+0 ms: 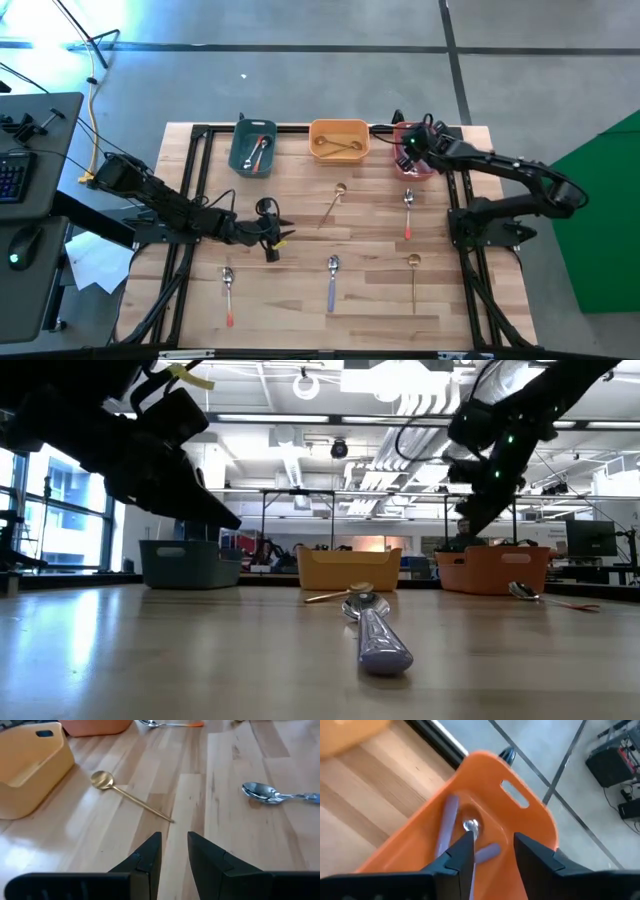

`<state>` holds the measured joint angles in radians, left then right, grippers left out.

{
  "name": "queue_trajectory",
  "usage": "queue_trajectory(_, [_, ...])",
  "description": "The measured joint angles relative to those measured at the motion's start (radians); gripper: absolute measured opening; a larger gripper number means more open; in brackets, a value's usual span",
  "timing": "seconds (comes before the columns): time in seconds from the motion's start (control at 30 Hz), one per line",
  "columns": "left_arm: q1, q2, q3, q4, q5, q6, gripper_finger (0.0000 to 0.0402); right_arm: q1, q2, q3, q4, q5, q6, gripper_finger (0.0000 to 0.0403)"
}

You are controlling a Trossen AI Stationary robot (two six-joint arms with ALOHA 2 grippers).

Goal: Sort silverware by color (type)
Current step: Put the right orange spoon into the blue bin

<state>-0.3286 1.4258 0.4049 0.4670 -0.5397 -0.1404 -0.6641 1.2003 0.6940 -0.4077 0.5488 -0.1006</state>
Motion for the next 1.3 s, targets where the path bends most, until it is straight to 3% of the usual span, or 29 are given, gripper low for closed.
queue_trajectory(0.17, [-0.006, 0.000, 0.000, -0.011, 0.108, -0.047, 0.0085, 0.086, -0.090, 0.053, -0.092, -0.002, 0.043, 0.0096])
queue_trajectory(0.27, [-0.036, 0.000, 0.000, -0.031, 0.171, -0.067, 0.0079, 0.157, -0.143, 0.053, -0.097, -0.058, 0.072, 0.0071])
queue_trajectory(0.43, [-0.115, 0.000, 0.029, -0.165, 0.172, -0.095, 0.0056, 0.310, -0.178, 0.036, -0.082, -0.144, 0.151, 0.0022])
queue_trajectory(0.53, [-0.159, 0.000, 0.063, -0.275, 0.098, -0.121, 0.0039, 0.412, -0.173, 0.021, -0.081, -0.137, 0.205, 0.0004])
queue_trajectory(0.63, [-0.178, 0.000, 0.066, -0.290, -0.002, -0.167, 0.0024, 0.504, -0.171, -0.006, -0.082, -0.132, 0.284, 0.0009])
queue_trajectory(0.87, [-0.176, 0.000, 0.067, -0.237, 0.006, -0.198, 0.0002, 0.672, -0.171, -0.029, -0.269, -0.142, 0.716, 0.0018])
queue_trajectory(1.03, [-0.176, 0.000, 0.067, -0.229, -0.027, -0.226, 0.0001, 0.799, -0.145, -0.030, -0.445, -0.126, 0.972, 0.0060])
queue_trajectory(1.3, [-0.176, 0.000, 0.067, -0.235, -0.049, -0.278, 0.0000, 0.807, 0.008, -0.031, -0.568, -0.078, 1.296, 0.0120])
